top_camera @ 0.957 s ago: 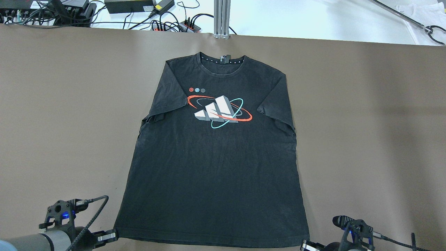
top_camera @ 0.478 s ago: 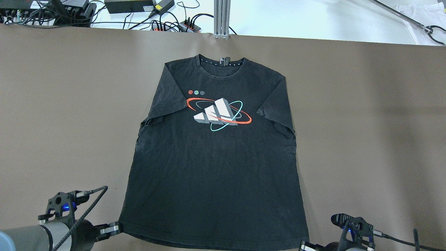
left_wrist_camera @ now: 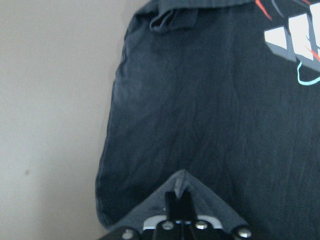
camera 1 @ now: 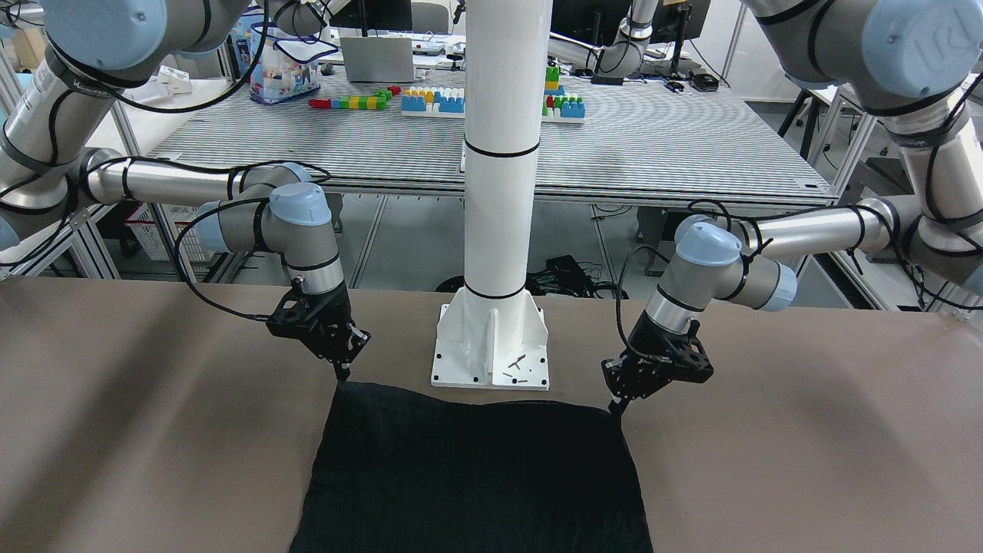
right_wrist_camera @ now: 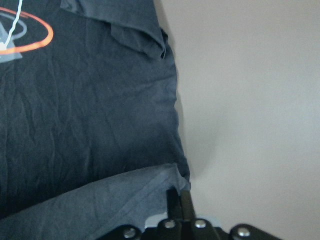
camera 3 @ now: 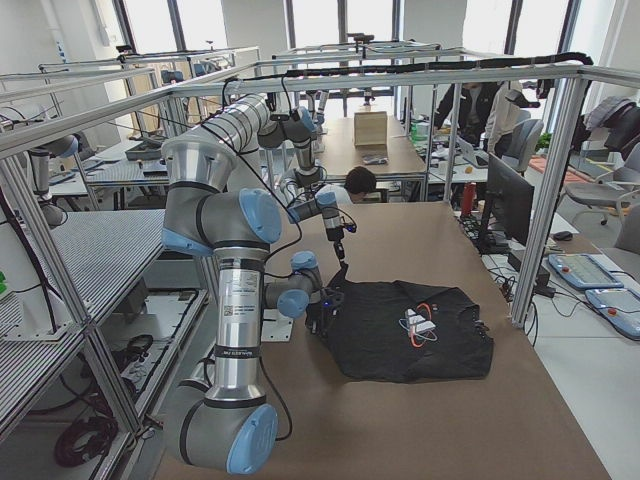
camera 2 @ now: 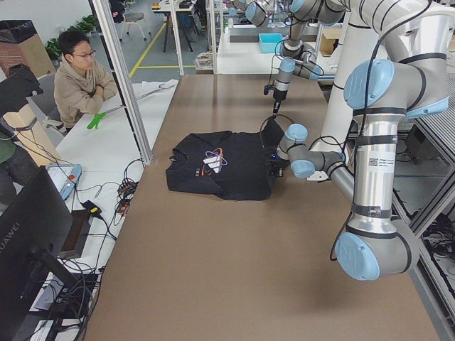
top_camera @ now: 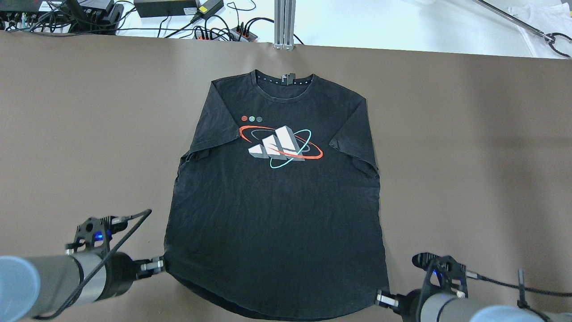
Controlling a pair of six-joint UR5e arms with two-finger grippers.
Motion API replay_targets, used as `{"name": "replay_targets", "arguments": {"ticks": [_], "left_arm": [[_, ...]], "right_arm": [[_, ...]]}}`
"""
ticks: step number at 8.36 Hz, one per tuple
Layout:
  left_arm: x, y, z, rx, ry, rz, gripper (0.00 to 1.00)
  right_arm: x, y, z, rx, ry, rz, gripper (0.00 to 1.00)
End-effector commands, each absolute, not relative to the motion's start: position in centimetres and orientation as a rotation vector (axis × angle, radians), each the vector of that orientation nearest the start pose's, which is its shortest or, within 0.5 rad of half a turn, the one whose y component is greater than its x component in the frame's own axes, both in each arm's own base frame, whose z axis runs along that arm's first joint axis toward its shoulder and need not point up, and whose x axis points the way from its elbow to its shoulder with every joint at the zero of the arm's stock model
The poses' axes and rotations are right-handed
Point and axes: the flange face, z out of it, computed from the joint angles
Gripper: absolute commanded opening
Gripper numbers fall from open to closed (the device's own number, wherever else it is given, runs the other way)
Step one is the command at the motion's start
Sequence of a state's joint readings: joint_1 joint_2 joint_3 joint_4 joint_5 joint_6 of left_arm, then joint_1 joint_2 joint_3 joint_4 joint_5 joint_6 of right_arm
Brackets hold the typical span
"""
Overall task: Fold clothes
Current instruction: 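Lift the hem with both grippers and fold it toward the collar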
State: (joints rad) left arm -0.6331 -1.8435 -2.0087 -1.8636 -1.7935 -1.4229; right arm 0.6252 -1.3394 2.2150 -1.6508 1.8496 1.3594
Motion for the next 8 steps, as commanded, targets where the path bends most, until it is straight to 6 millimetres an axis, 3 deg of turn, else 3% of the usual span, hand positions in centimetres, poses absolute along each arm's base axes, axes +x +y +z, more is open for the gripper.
{"name": "replay_targets", "arguments": {"ticks": [1,2,3,4,6,7,8], "left_arm": [[32.1,-49.9,28.7,0.191,0.985,-0.375,0.00],[30.3,-51.2,28.5,0.208,0.987,-0.408,0.00],[30.0,-53.1,27.8,0.207,0.992,-0.425,0.00],[30.2,-55.2,27.6,0.208,0.983,-0.444,0.00],[32.3,-60.5,27.3,0.205,0.948,-0.474,0.00],[34.2,-64.2,26.5,0.210,0.940,-0.486,0.00],[35.7,-66.4,28.0,0.220,0.951,-0.486,0.00]], "right_arm": [[-29.5,-49.1,29.2,0.165,-0.744,0.237,0.00],[-28.3,-52.3,29.6,0.193,-0.715,0.225,0.00],[-28.3,-55.7,29.3,0.202,-0.696,0.235,0.00],[-29.9,-58.5,28.9,0.196,-0.679,0.233,0.00],[-32.5,-65.0,29.0,0.213,-0.682,0.256,0.00],[-33.4,-67.9,30.2,0.235,-0.692,0.258,0.00],[-34.6,-69.8,31.0,0.252,-0.697,0.260,0.00]]}}
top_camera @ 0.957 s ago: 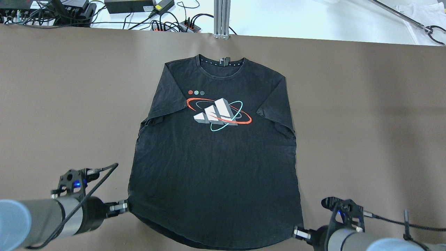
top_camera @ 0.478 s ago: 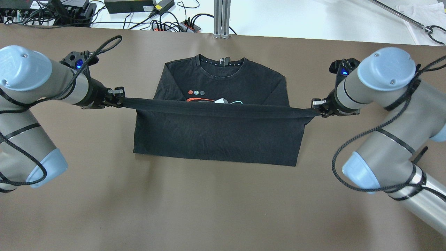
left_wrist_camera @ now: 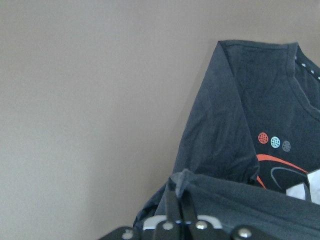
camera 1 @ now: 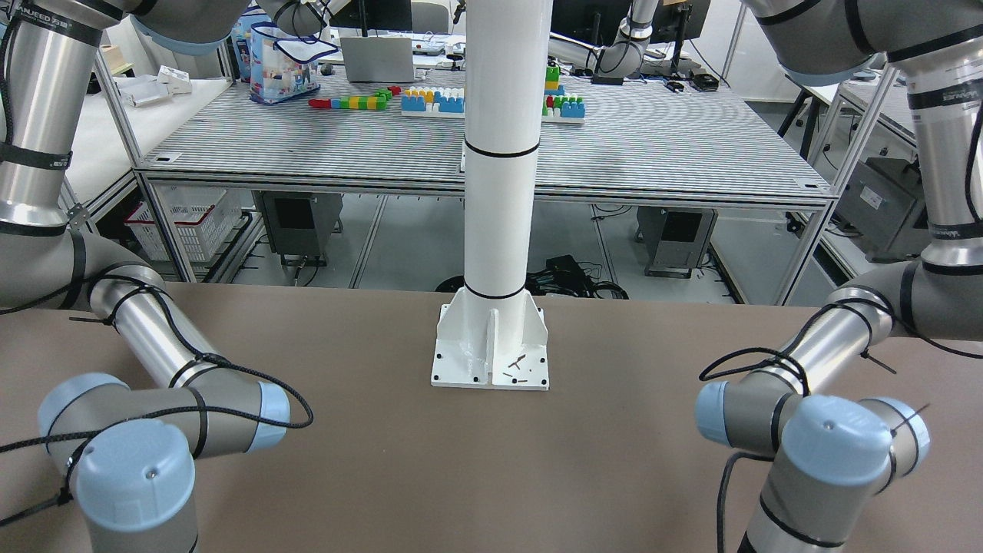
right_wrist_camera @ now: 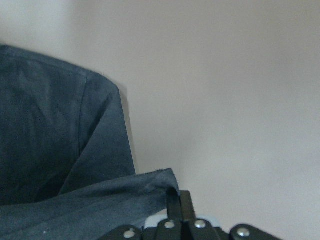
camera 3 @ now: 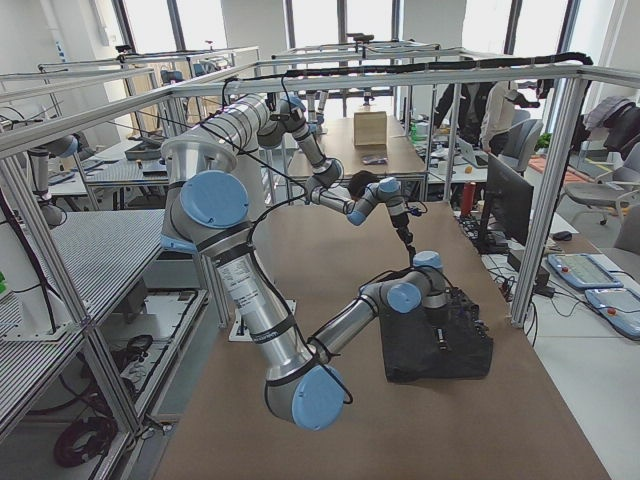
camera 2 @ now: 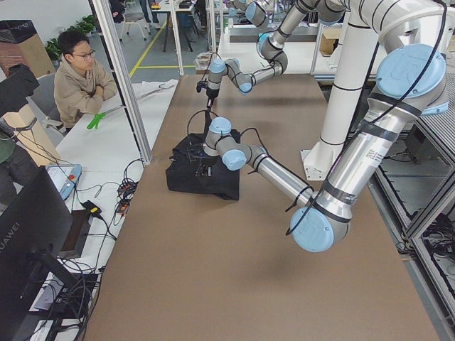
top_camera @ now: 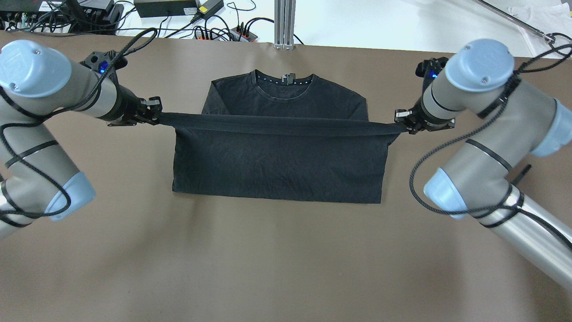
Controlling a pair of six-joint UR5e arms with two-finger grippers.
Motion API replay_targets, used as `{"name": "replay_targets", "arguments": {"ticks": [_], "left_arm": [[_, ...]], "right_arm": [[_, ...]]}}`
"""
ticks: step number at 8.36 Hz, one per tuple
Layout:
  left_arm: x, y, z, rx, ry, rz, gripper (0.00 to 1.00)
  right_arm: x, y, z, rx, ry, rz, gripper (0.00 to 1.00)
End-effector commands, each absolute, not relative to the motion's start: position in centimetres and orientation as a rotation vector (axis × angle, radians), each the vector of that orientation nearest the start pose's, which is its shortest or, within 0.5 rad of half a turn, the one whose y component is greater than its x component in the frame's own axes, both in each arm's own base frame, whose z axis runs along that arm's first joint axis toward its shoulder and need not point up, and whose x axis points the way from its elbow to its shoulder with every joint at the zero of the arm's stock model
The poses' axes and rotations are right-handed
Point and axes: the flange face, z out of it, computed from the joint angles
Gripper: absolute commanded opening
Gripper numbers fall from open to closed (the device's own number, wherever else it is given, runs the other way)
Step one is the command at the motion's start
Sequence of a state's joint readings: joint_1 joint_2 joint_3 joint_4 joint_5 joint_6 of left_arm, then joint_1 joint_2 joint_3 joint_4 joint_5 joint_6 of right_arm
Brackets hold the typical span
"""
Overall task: Fold clothes
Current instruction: 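Lift the hem with both grippers and fold it toward the collar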
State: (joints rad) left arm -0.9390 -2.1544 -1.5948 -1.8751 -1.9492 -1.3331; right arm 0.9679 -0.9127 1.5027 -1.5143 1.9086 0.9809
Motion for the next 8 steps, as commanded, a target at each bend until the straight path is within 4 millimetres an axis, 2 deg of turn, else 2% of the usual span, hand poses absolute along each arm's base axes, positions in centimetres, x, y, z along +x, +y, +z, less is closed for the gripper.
{"name": "replay_targets", "arguments": {"ticks": [1,2,3,5,6,7,8], "left_arm": [[36.3,-67.2,29.5,0.230,0.966,-0.483,0.00],[36.9,-67.8,30.6,0.218,0.947,-0.486,0.00],[37.4,-68.8,30.8,0.229,0.944,-0.493,0.00],[38.3,-70.2,33.4,0.246,0.952,-0.491,0.00],[38.6,-70.6,33.2,0.251,0.956,-0.490,0.14],[38.7,-70.8,33.6,0.248,0.950,-0.491,0.35],[39.1,-71.7,33.0,0.258,0.941,-0.502,0.49]], "right_arm": [[-35.0,-70.6,31.0,0.259,-0.692,0.263,0.00],[-35.6,-71.3,31.1,0.256,-0.676,0.268,0.00],[-37.2,-72.1,31.1,0.254,-0.646,0.271,0.00],[-37.8,-72.1,32.7,0.264,-0.602,0.276,0.00],[-38.2,-72.1,32.0,0.279,-0.597,0.295,0.02],[-38.4,-72.1,31.9,0.272,-0.604,0.359,0.10],[-38.9,-72.0,31.7,0.279,-0.612,0.388,0.26]]}}
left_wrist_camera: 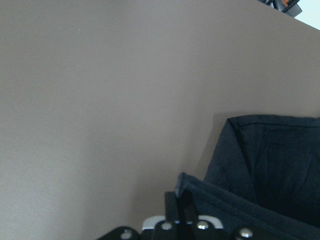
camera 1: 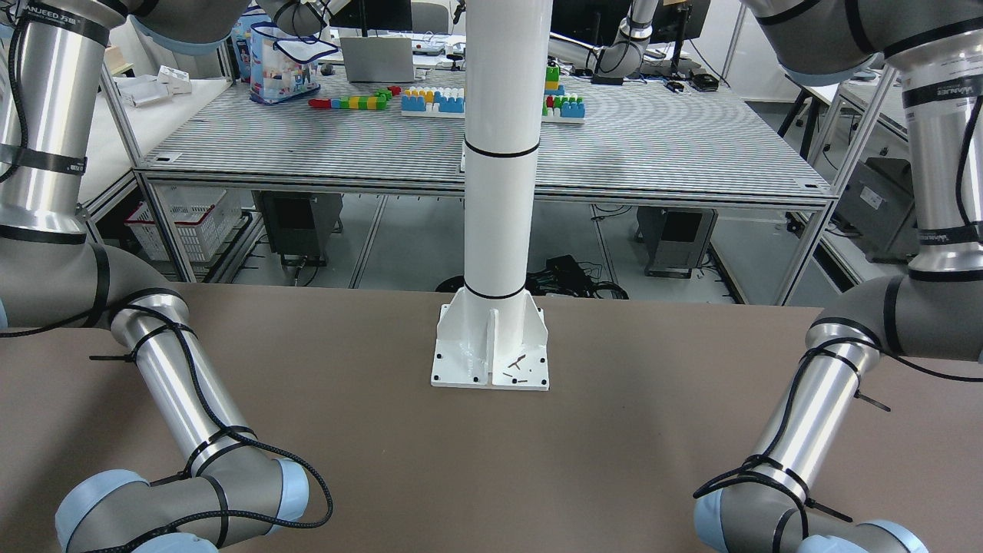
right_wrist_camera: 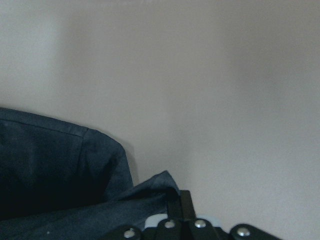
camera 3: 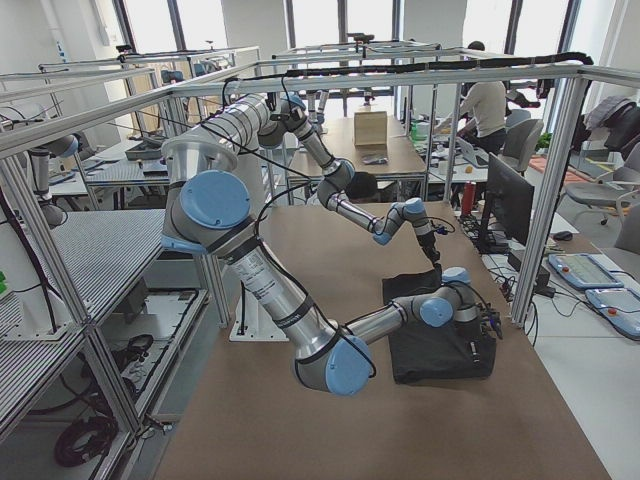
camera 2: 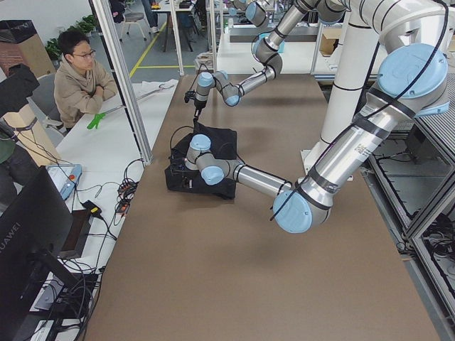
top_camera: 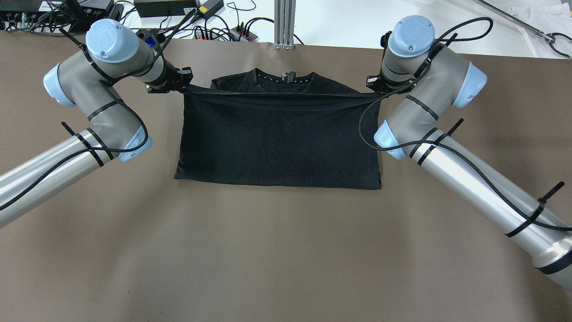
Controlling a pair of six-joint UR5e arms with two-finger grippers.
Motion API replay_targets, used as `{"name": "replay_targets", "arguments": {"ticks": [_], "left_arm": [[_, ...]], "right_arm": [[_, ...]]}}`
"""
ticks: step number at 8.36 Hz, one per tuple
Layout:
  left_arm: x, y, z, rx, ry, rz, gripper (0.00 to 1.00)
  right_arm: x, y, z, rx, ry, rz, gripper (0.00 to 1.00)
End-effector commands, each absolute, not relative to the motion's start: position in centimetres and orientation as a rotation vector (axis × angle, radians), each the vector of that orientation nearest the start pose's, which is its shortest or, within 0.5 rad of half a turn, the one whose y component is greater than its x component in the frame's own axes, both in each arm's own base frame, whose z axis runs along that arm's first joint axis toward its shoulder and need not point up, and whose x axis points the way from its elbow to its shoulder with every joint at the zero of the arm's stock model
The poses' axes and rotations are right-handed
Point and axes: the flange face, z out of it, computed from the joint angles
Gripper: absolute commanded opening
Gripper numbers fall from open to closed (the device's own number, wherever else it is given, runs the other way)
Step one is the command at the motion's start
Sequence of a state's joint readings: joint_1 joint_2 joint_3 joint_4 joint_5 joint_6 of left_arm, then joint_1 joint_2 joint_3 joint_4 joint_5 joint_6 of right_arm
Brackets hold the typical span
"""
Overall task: Fold clothes
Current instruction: 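Lift the hem with both grippers and fold it toward the collar, then release the hem at the collar and raise both grippers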
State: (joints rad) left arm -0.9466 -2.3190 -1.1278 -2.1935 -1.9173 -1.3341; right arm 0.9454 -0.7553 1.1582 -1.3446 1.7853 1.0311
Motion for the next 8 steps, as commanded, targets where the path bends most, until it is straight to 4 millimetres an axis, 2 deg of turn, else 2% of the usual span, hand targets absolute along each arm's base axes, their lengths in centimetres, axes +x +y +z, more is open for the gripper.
{"name": "replay_targets", "arguments": {"ticks": [1,2,3,4,5,6,7,8], "left_arm": [[39.5,-72.5,32.5,0.262,0.931,-0.512,0.59],[39.7,-72.8,33.2,0.265,0.935,-0.510,0.60],[39.6,-72.8,33.3,0.274,0.947,-0.508,0.60],[39.6,-72.8,33.2,0.274,0.950,-0.513,0.61],[39.4,-72.5,33.0,0.274,0.958,-0.516,0.63],[39.3,-72.3,32.8,0.277,0.966,-0.517,0.63],[39.1,-72.1,32.4,0.280,0.975,-0.517,0.65],[39.1,-72.0,32.4,0.282,0.975,-0.517,0.65]], "right_arm": [[-39.0,-71.9,31.7,0.271,-0.623,0.418,0.31],[-39.0,-71.9,31.6,0.278,-0.639,0.430,0.46],[-39.0,-71.8,30.8,0.273,-0.659,0.473,0.54],[-38.8,-71.4,29.0,0.270,-0.699,0.512,0.57],[-37.8,-69.7,28.2,0.283,-0.739,0.512,0.61],[-37.6,-65.6,29.9,0.257,-0.779,0.501,0.64],[-39.0,-60.8,31.8,0.222,-0.802,0.492,0.70],[-41.5,-56.5,31.2,0.195,-0.841,0.481,0.72]]}}
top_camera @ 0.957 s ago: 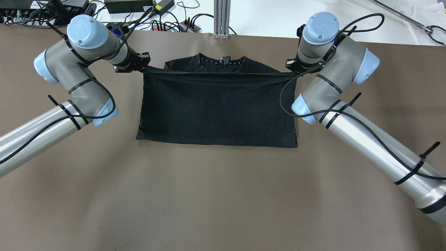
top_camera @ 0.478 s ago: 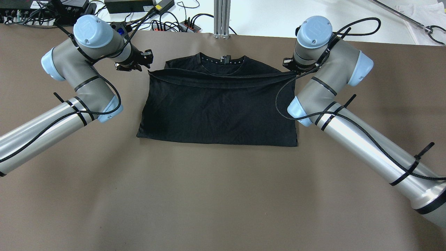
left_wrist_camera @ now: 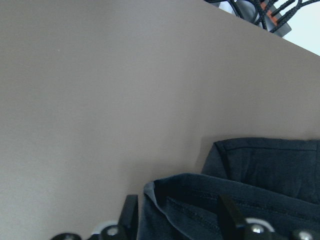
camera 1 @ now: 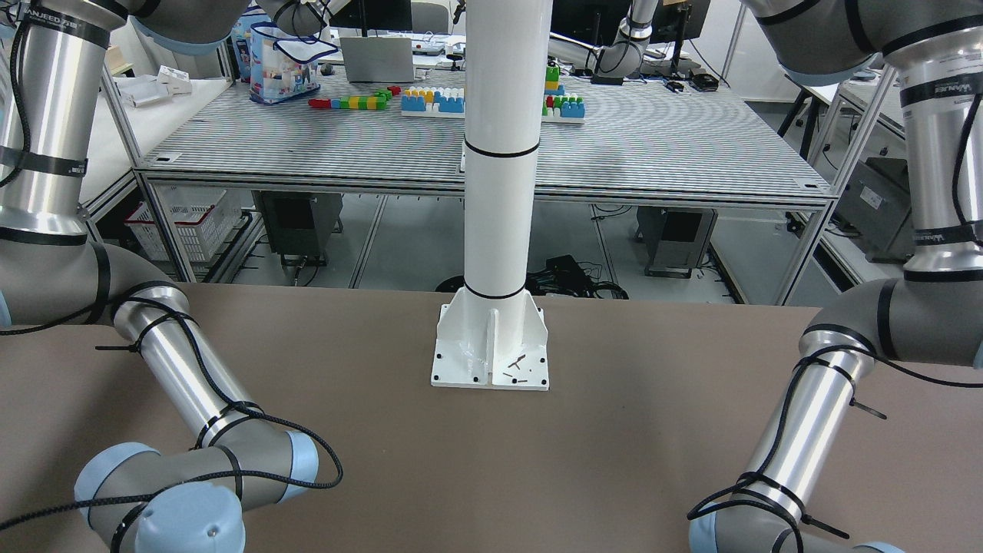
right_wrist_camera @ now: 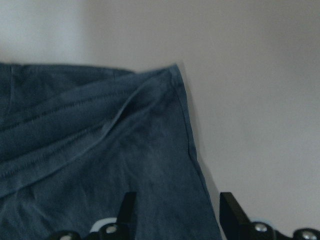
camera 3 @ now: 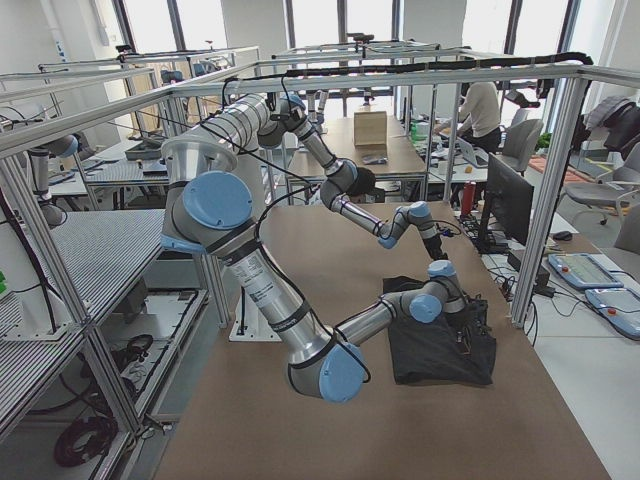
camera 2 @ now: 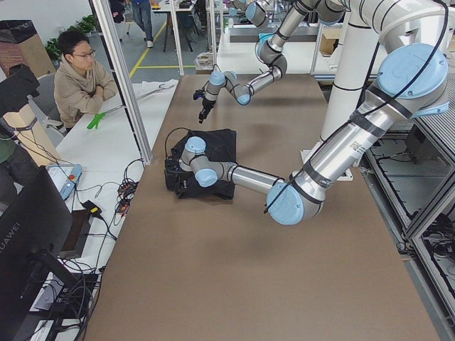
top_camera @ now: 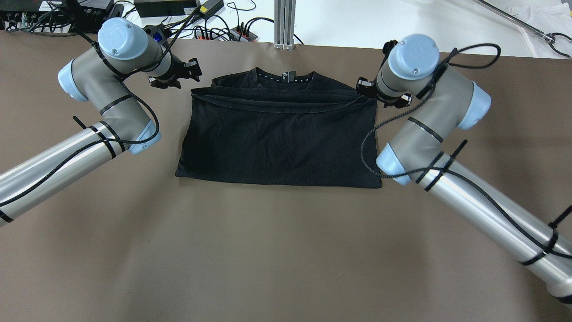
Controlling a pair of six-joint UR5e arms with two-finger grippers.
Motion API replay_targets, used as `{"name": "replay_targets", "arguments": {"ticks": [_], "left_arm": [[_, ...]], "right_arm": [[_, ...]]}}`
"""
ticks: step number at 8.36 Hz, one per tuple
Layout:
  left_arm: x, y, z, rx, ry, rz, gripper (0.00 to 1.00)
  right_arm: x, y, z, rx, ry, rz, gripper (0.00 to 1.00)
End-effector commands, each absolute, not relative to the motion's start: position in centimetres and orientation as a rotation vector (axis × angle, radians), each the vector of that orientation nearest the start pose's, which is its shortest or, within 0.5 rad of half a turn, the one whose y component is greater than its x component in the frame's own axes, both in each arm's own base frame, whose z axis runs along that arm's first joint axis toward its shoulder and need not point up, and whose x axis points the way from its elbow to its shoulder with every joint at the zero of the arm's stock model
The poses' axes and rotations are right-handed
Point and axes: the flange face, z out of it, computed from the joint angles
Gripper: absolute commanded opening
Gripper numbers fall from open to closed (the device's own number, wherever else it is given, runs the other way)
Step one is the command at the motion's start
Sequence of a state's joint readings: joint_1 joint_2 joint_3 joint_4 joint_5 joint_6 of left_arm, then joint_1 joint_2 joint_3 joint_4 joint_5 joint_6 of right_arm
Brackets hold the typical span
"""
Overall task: Fold clothes
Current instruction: 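Release the hem at the collar and raise both grippers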
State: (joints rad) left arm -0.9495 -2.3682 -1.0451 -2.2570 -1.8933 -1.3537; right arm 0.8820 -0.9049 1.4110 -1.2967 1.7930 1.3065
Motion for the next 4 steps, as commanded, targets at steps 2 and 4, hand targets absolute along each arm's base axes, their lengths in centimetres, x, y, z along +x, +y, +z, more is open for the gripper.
{"name": "replay_targets", "arguments": {"ticks": [2,4], "left_arm": [[39.0,-71.8,33.3,0.277,0.970,-0.518,0.65],[39.0,-71.3,33.0,0.282,0.978,-0.514,0.66]], "right_arm": [[-40.9,-51.1,33.9,0.153,-0.846,0.472,0.74],[-41.3,-49.0,35.8,0.161,-0.821,0.468,0.73]]}}
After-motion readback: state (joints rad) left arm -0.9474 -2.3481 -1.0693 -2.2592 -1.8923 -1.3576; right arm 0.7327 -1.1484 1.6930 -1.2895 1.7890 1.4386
